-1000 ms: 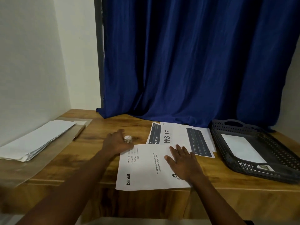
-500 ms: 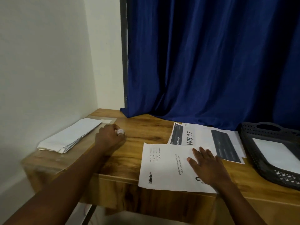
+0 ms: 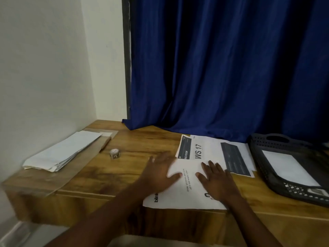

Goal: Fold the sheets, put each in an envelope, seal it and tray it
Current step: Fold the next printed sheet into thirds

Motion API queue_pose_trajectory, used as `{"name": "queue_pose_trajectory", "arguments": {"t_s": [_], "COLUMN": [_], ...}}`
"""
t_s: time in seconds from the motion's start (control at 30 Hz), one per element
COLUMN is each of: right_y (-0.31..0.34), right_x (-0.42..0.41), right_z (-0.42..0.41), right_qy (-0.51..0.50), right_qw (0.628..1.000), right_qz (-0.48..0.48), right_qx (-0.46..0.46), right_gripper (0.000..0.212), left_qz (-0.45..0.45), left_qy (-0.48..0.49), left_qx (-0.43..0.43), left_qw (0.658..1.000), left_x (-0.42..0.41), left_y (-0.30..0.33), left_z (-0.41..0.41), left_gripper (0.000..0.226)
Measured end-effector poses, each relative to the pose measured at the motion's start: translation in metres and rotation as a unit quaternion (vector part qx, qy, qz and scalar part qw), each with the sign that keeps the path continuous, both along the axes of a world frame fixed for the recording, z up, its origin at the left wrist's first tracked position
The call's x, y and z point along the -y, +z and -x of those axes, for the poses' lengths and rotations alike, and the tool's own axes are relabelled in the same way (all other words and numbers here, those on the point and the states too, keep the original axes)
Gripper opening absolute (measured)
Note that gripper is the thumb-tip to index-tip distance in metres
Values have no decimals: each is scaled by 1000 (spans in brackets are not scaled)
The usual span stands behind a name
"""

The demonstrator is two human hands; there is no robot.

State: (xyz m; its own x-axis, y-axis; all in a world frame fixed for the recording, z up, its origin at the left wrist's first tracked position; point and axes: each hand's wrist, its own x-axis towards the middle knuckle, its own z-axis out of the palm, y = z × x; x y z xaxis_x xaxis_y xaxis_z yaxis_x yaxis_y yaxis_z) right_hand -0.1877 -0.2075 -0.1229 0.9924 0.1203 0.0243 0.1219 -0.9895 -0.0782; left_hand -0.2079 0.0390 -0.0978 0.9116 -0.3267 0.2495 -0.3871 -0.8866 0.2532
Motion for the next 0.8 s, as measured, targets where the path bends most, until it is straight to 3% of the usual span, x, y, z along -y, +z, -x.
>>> {"name": "queue_pose_trajectory", "arguments": {"t_s": [0.07, 0.2, 0.3, 0.37, 0.47, 0.57, 0.63, 0.7, 0.8], "right_y": [1, 2, 0, -1, 3, 11, 19, 23, 17], "right_x": [1, 2, 3, 4, 4, 2, -5, -19, -47], "right_z": [0, 0, -2, -3, 2, 13, 22, 32, 47], "right_qy": [-2, -2, -3, -9, -15, -14, -4, 45, 116], "right_qw": [1000, 1000, 1000, 1000, 987, 945, 940, 950, 972], "right_qz": [-8, -3, -2, -23, -156, -285, -263, -237, -178], "right_qx": [-3, -10, -10, -15, 33, 158, 219, 200, 102], "right_gripper": [120, 75, 71, 73, 73, 50, 43, 40, 38], "left_qz": [-62, -116, -140, -136, -122, -78, -91, -115, -126], "left_qy": [-30, -35, -6, 17, 38, 60, 43, 1, -28], "left_qx": [-51, -86, -87, -87, -102, -106, -71, -64, -92], "left_qw": [996, 989, 986, 987, 987, 990, 992, 991, 987], "left_x": [26, 27, 0, -18, -33, -29, -17, 1, 16], "left_y": [-14, -23, -25, -25, -21, -12, -4, -4, -17], "left_z": [3, -1, -7, -7, 0, 13, 27, 43, 55], "left_gripper": [76, 85, 100, 97, 102, 94, 98, 100, 67]}}
